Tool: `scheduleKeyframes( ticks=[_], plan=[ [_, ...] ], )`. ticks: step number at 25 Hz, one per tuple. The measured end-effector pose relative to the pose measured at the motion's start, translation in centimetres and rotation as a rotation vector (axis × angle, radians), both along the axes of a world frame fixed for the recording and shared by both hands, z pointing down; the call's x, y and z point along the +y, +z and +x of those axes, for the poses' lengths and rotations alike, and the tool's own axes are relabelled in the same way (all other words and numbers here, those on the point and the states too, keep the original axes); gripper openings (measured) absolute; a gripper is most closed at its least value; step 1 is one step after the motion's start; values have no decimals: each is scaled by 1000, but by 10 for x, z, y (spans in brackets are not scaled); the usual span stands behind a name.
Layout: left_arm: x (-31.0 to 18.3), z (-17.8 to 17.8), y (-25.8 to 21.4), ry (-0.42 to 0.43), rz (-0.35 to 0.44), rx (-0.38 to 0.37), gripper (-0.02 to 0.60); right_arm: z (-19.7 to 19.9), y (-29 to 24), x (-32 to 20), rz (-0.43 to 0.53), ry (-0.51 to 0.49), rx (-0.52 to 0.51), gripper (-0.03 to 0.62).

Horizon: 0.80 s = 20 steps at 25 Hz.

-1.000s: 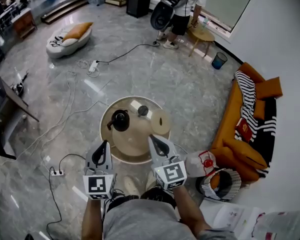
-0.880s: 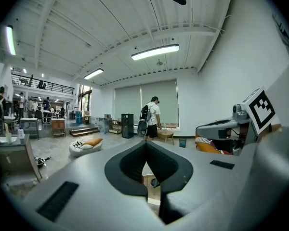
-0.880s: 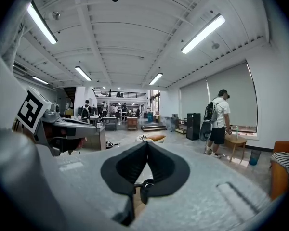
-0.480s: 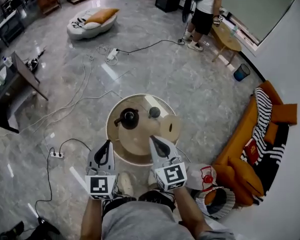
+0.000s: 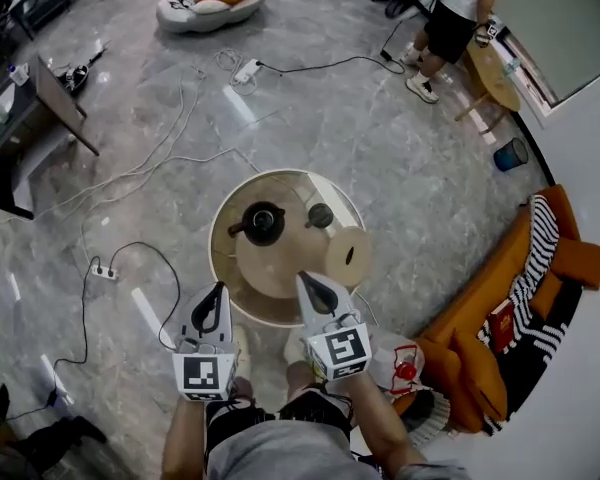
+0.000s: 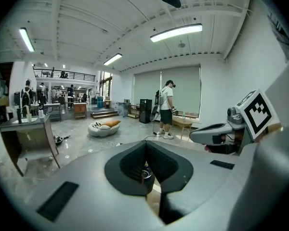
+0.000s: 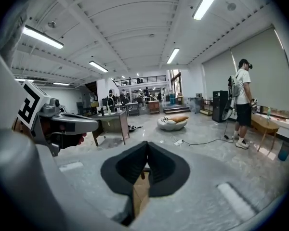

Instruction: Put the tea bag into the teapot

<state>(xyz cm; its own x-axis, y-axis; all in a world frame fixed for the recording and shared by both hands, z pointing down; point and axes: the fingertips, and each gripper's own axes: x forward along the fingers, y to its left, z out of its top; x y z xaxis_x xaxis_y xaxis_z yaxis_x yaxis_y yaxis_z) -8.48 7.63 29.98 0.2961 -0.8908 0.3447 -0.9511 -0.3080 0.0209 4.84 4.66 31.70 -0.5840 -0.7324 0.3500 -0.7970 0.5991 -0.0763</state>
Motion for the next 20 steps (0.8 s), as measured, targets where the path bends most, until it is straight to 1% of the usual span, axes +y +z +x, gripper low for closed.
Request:
scheduleKeyframes(
  ticks=[1,4,7,10,14,17,20],
  plan=[
    [-3,1,9,-4,-12,3,14,0,10,-3,-12,-5,0,0],
    [-13,6,38,11,-25,-20,15,-1,39,-14,-50,-19,0,0],
    [-22,10,65,8,-52,-18,15,-1,71,-22,-88,-38,10,0],
    [-29,11,95,7,-82,-14,15,-2,105,-29,-109,-62,35,0],
    [-31,10,135,11,-123,-26,15,-7,146,-32,-136,-92,60,0],
    [-35,9,162,11,-148,-17,15,-11,174,-34,-157,-104,66,0],
    [-40,12,191,-7,-183,16,15,-11,206,-37,-177,-112,69,0]
  ],
)
